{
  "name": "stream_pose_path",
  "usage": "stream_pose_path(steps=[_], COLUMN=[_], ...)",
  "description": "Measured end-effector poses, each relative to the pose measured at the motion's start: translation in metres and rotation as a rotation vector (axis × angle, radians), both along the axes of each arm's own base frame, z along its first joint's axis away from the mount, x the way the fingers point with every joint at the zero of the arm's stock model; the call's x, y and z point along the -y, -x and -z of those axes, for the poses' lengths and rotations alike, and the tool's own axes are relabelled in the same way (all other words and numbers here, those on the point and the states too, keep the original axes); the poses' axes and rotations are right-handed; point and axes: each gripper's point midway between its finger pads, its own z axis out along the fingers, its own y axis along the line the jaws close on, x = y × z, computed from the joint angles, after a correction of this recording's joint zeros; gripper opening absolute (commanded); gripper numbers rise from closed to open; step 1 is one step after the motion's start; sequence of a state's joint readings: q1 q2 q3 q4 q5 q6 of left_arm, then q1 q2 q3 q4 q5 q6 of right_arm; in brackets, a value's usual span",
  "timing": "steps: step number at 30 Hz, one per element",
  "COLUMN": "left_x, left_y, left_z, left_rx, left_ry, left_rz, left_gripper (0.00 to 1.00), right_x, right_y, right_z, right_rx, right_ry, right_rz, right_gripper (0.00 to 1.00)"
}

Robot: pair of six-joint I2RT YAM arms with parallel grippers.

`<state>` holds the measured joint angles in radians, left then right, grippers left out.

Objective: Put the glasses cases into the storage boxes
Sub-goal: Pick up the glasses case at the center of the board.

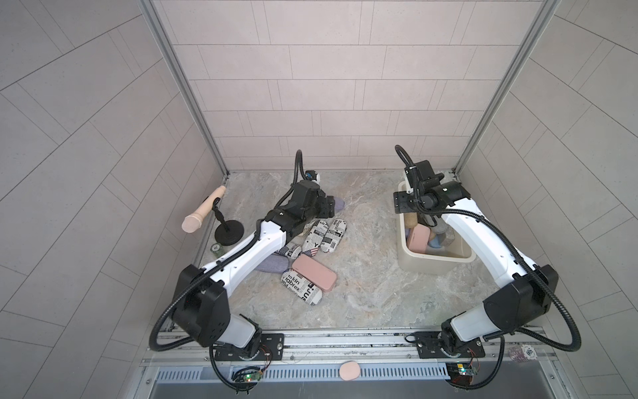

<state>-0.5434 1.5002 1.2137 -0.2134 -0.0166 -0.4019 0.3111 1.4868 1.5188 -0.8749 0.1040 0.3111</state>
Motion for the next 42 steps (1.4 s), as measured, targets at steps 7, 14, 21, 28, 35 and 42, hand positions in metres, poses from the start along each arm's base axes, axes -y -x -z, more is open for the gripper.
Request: stream_pose_path(steps=[7, 14, 21, 28, 35, 42], left_x=[0.001, 0.026, 0.051, 0.044, 0.043, 0.037], left_y=[-0.001, -0.01, 0.008, 0.028, 0.024, 0.028], left_z=[0.035, 0.049, 0.107, 0.138, 0.16, 0.185], left_rx=[-0.113, -0.215, -0.396, -0.487, -0.543, -0.607], left_ry=[-0.082, -0.139, -0.284, -0.423, -0.473, -0.517], left_rz=[0.012, 0.103, 0.223, 0.25, 0.244, 0.237], left_gripper=[0.77, 0.74, 0.72, 0.73, 0.73, 0.73], right_x=[0.01, 0.023, 0.027, 0.025, 0.021, 0.018], right_y=[0.022, 0.036, 0.032, 0.03, 0.03, 0.03], right_z=[-0.012, -0.01, -0.008, -0.009, -0.011, -0.01], right_rx=[0.098, 0.186, 0.209, 0.217, 0.216, 0.211], right_ry=[-0.03, -0.051, -0.069, -0.09, -0.106, -0.12], right_rz=[0.021, 0.064, 0.089, 0.096, 0.082, 0.068], right_gripper=[0.77, 0.78, 0.77, 0.82, 0.84, 0.85])
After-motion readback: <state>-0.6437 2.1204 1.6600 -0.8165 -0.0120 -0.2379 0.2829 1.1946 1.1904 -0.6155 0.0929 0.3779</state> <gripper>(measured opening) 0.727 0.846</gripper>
